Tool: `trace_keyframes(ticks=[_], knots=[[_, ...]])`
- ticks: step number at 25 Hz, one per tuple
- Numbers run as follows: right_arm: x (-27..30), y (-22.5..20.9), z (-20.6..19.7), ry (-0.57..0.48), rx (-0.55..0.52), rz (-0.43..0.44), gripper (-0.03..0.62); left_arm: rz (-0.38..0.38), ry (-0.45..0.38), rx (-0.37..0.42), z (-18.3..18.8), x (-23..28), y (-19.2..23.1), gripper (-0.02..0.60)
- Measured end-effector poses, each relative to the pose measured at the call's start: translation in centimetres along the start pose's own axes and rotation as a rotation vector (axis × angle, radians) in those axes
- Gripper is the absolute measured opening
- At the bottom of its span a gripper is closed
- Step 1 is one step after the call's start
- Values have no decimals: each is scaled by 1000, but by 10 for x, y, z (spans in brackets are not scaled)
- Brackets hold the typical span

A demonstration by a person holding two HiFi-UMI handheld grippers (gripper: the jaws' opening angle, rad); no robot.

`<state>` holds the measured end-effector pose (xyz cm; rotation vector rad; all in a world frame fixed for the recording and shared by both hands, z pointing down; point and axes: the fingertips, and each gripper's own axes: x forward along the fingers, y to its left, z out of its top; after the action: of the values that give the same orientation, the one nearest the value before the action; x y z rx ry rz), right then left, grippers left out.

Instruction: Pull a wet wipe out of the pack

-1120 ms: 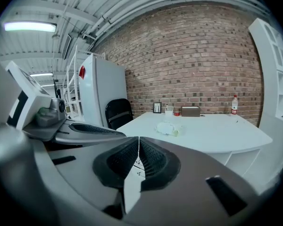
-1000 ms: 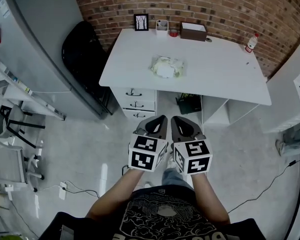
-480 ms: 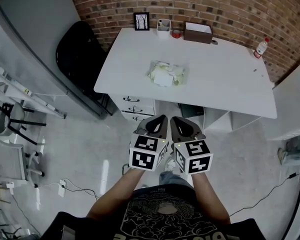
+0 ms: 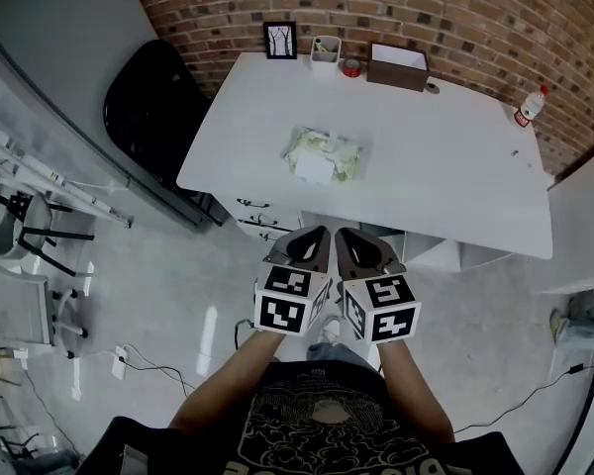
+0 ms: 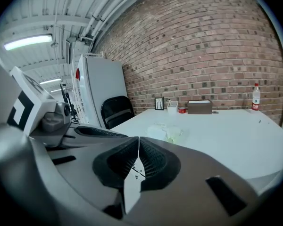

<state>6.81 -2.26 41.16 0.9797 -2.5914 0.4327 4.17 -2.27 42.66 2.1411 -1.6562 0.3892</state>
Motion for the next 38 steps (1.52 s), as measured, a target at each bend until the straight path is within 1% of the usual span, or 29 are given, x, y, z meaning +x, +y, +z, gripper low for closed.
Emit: trace_keyframes(ticks=[5,17,27,38], knots=[[9,-18,5,-1,3,23,18,27,10,-9,6,17,2,12],[31,-32,16,8,-22,49,18,66,11,-22,17,39,19,12],[63,-44,30,20,-34,30,18,45,9,-21,32,66,42,12],[123,-61,44,50,-28,-20,20,-4,32,-9,49,110,88,12]])
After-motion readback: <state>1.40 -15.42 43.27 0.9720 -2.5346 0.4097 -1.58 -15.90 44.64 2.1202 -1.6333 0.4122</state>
